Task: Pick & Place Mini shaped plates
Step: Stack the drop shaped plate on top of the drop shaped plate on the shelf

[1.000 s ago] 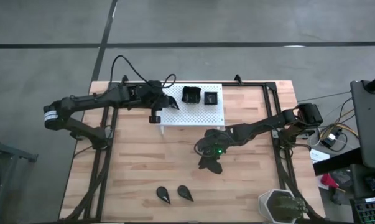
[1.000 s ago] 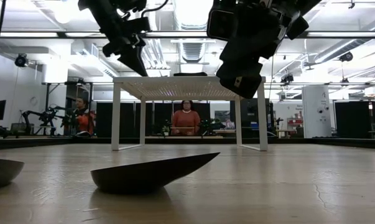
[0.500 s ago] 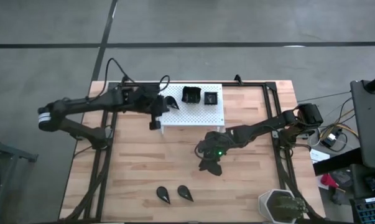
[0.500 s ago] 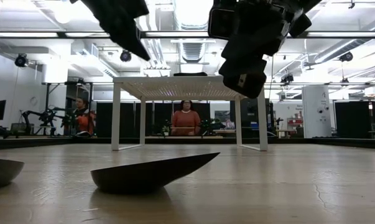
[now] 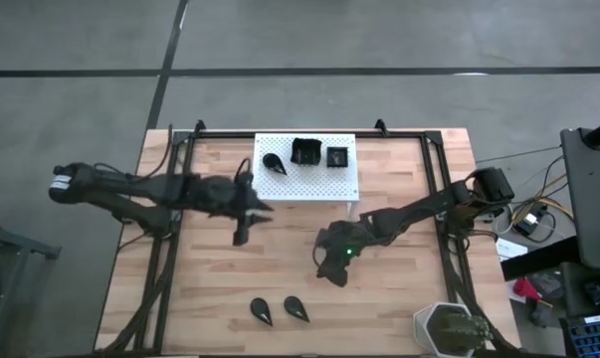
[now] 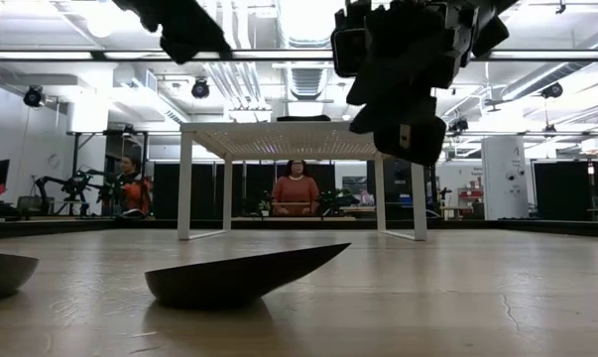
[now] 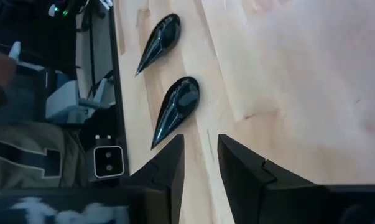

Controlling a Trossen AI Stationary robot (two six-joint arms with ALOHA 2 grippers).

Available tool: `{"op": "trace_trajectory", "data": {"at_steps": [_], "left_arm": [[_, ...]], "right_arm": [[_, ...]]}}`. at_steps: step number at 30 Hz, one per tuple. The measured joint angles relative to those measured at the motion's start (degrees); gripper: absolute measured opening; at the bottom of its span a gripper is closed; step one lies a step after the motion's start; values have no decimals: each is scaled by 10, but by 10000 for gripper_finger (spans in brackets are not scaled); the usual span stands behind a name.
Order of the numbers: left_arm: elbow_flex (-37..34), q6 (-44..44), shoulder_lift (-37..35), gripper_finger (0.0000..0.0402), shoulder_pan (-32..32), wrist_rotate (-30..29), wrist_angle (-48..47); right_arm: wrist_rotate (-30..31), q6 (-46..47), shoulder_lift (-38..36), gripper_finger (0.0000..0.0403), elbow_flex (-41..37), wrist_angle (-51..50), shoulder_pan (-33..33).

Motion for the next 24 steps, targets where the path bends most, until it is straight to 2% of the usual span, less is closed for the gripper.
{"op": "trace_trajectory", "data": {"at_steps": [5,10,17,21,24], "left_arm": [[-49,-12,-15,115,-83,-16,97],[-92,-11,-16,114,-138,-44,188],[-132,-8,-17,114,-177,-48,289],[-142,3,-17,115,-189,-49,313],[-142,11,-17,115,-197,-50,315]], "right_arm": [[0,65,46,101,8,39,19],[-4,105,96,99,38,50,23],[-54,135,173,88,116,57,46],[-72,150,211,84,161,45,59],[-76,151,234,85,191,1,64]]}}
